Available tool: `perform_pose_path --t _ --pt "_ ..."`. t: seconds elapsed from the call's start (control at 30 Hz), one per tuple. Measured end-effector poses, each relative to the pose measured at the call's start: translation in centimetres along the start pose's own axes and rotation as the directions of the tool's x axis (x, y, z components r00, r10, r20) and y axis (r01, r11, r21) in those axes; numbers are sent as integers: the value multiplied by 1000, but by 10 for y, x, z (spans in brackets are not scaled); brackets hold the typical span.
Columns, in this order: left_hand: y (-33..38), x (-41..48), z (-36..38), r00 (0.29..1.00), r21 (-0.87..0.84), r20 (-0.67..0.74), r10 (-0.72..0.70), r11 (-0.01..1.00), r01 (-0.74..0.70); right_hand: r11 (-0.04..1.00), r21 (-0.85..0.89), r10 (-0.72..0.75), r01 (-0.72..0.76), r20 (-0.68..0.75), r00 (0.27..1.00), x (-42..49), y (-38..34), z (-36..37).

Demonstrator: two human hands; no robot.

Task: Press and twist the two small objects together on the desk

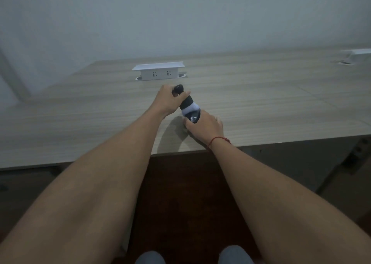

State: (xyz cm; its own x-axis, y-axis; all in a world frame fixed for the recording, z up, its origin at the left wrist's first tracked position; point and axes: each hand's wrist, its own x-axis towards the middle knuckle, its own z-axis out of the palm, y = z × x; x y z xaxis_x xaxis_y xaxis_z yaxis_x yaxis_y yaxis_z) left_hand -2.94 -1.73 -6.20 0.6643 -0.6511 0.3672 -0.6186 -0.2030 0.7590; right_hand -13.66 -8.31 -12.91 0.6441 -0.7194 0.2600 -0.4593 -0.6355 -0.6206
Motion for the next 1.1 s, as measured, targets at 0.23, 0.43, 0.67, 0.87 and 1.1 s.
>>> perform_pose_path --t 0.23,0.43,0.67,0.87,1.1 --pt "-6 1 8 999 292 -23 -26 956 32 1000 -15 -5 5 0 1000 0 2 2" --pt "-17 -3 10 991 96 70 -114 990 107 1000 -15 -5 5 -11 1000 1 2 -1" --pt "4 1 16 989 86 125 -79 994 69 1000 -15 -7 7 -13 1000 7 6 11" --pt "-3 3 28 991 105 -111 -77 991 89 999 -32 23 -24 -34 999 11 5 15" --pt "-2 9 31 987 157 -120 -104 980 122 998 -63 17 -21 -66 998 13 11 16"
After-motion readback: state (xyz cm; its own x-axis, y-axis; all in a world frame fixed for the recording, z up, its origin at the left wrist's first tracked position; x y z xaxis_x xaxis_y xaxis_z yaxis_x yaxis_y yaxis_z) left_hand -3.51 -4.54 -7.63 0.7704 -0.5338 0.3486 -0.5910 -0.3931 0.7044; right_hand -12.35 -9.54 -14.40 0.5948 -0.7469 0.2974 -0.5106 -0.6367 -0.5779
